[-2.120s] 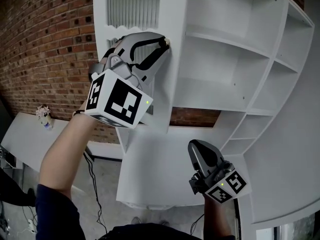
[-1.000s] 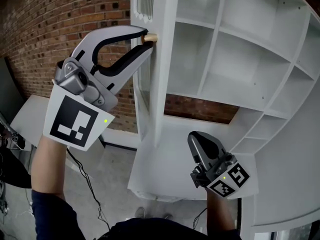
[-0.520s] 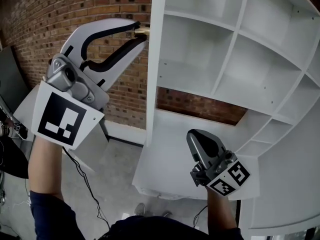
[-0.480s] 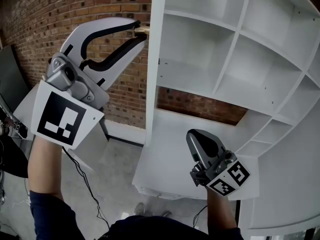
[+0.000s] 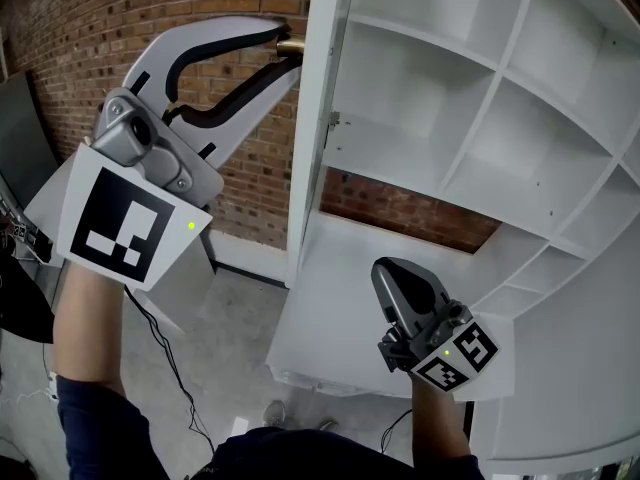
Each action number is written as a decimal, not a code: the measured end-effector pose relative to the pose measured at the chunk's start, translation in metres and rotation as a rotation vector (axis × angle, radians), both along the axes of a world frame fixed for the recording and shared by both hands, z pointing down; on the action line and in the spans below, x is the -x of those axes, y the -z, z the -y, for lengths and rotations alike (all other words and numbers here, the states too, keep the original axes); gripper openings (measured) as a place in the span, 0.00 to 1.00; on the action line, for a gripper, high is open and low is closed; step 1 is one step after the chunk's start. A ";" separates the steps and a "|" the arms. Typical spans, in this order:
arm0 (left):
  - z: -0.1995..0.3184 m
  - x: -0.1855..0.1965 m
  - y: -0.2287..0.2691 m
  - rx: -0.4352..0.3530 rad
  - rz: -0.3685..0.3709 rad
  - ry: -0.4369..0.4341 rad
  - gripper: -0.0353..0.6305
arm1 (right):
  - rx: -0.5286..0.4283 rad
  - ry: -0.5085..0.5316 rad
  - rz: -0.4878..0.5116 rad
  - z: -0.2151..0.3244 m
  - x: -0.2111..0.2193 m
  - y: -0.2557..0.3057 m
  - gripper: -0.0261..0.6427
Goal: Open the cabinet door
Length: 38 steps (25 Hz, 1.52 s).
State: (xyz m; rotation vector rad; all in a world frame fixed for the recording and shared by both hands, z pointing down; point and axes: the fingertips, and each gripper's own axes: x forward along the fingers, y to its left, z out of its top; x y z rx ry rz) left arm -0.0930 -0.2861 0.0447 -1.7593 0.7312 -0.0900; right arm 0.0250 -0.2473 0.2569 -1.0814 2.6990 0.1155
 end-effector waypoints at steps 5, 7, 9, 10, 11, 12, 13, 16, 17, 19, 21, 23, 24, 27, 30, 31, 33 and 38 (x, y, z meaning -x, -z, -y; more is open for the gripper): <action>0.004 0.002 -0.002 0.006 -0.004 0.006 0.18 | 0.005 0.007 -0.004 0.002 0.004 -0.004 0.08; 0.004 0.003 -0.002 0.008 -0.006 0.011 0.18 | 0.005 0.008 -0.003 0.002 0.004 -0.005 0.08; 0.006 0.005 -0.002 0.010 -0.013 0.017 0.18 | 0.004 0.009 -0.002 0.002 0.004 -0.005 0.08; 0.007 0.006 -0.003 0.013 -0.017 0.022 0.18 | 0.004 0.009 -0.003 0.002 0.003 -0.005 0.08; 0.008 0.007 -0.004 0.017 -0.022 0.027 0.18 | 0.005 0.010 -0.003 0.001 0.003 -0.006 0.08; 0.009 0.008 -0.004 0.021 -0.029 0.030 0.18 | 0.005 0.009 -0.004 0.001 0.002 -0.007 0.08; 0.010 0.009 -0.005 0.024 -0.038 0.034 0.18 | 0.005 0.008 -0.003 0.000 0.001 -0.008 0.08; 0.012 0.018 -0.004 0.032 -0.071 0.047 0.18 | 0.005 0.001 0.000 -0.003 -0.001 -0.008 0.08; 0.013 0.023 -0.003 0.038 -0.087 0.049 0.18 | 0.005 -0.003 -0.001 -0.004 0.000 -0.007 0.08; 0.014 0.034 -0.002 0.054 -0.125 0.041 0.18 | 0.007 -0.014 -0.003 -0.007 0.003 -0.007 0.08; 0.014 0.041 -0.001 0.061 -0.160 0.034 0.18 | 0.009 -0.023 -0.004 -0.009 0.003 -0.006 0.08; 0.014 0.044 -0.002 0.059 -0.189 0.043 0.18 | 0.011 -0.028 0.000 -0.008 -0.001 -0.006 0.08; 0.014 0.047 -0.003 0.062 -0.205 0.050 0.18 | 0.013 -0.031 0.001 -0.008 -0.003 -0.006 0.08; 0.006 0.057 -0.013 0.083 -0.272 0.058 0.17 | 0.022 -0.045 0.006 -0.011 -0.009 -0.008 0.08; -0.018 0.062 -0.028 0.081 -0.331 0.048 0.14 | 0.030 -0.056 0.007 -0.015 -0.014 -0.012 0.08; -0.030 0.061 -0.033 0.084 -0.348 0.030 0.12 | 0.032 -0.058 0.008 -0.017 -0.016 -0.013 0.08; -0.053 0.052 -0.045 0.118 -0.387 -0.030 0.09 | 0.033 -0.063 0.011 -0.020 -0.021 -0.014 0.08; -0.072 0.000 -0.115 0.321 -0.396 -0.146 0.07 | 0.036 -0.077 0.012 -0.027 -0.038 -0.018 0.08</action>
